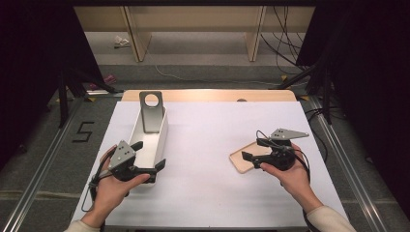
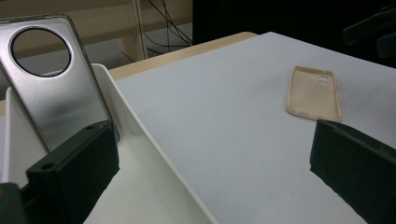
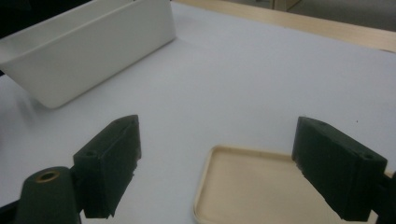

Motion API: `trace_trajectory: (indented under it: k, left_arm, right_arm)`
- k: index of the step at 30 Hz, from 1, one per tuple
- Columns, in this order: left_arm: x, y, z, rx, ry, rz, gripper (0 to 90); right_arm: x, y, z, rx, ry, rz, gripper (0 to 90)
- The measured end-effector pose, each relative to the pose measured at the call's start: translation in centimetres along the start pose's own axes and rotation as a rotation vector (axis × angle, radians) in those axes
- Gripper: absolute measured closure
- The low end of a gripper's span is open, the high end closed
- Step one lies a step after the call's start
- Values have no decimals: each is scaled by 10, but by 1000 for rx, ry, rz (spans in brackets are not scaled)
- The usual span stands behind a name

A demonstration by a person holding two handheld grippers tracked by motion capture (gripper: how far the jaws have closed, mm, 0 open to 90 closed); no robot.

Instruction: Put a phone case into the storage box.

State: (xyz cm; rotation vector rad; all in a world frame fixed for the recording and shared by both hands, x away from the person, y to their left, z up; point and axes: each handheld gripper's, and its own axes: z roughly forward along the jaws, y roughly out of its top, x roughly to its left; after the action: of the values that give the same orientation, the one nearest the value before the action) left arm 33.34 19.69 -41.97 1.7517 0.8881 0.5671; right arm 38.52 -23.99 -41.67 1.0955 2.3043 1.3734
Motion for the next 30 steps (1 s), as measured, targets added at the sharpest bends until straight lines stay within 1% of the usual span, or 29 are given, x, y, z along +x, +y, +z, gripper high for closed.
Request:
trace_trajectory:
  k: [2, 3, 5, 7, 8, 10, 11, 13, 15, 18, 21, 22, 25, 30]
  left_arm:
    - [-1, -1, 1, 3, -1, 0, 13]
    - [-1, -1, 1, 5, -1, 1, 13]
    - [0, -1, 1, 5, 4, 2, 16]
    - [1, -1, 1, 6, 8, -4, 18]
    - [1, -1, 1, 4, 8, -6, 19]
    - [1, -2, 1, 4, 13, -5, 21]
    - [2, -2, 1, 6, 14, -6, 22]
    - [3, -3, 2, 9, 15, 0, 24]
    - [3, -4, 2, 10, 17, -2, 26]
    - [3, -4, 1, 10, 19, 0, 30]
    - [2, -5, 2, 7, 15, 13, 35]
    - [2, -5, 2, 6, 15, 18, 35]
    - [1, -5, 2, 11, 13, 28, 39]
    - [-1, -6, 3, 13, 9, 30, 41]
  right_arm:
    - [0, 0, 2, 21, -17, -4, 307]
    - [1, 1, 3, 30, -16, -4, 373]
    - [2, 2, 4, 80, -27, -22, 562]
    - [3, 3, 7, 128, -35, -38, 712]
    - [3, 3, 9, 157, -40, -38, 760]
    - [5, 3, 15, 216, -52, -22, 848]
    - [6, 3, 18, 241, -62, -18, 874]
    - [6, 2, 24, 289, -70, -12, 900]
    - [6, 2, 32, 335, -75, -12, 900]
    - [6, 2, 40, 377, -75, -10, 900]
    - [7, 0, 48, 423, -73, -2, 900]
    - [7, 0, 50, 433, -67, -7, 900]
    - [8, -1, 53, 453, -58, 0, 900]
    - [11, -2, 59, 489, -60, 3, 900]
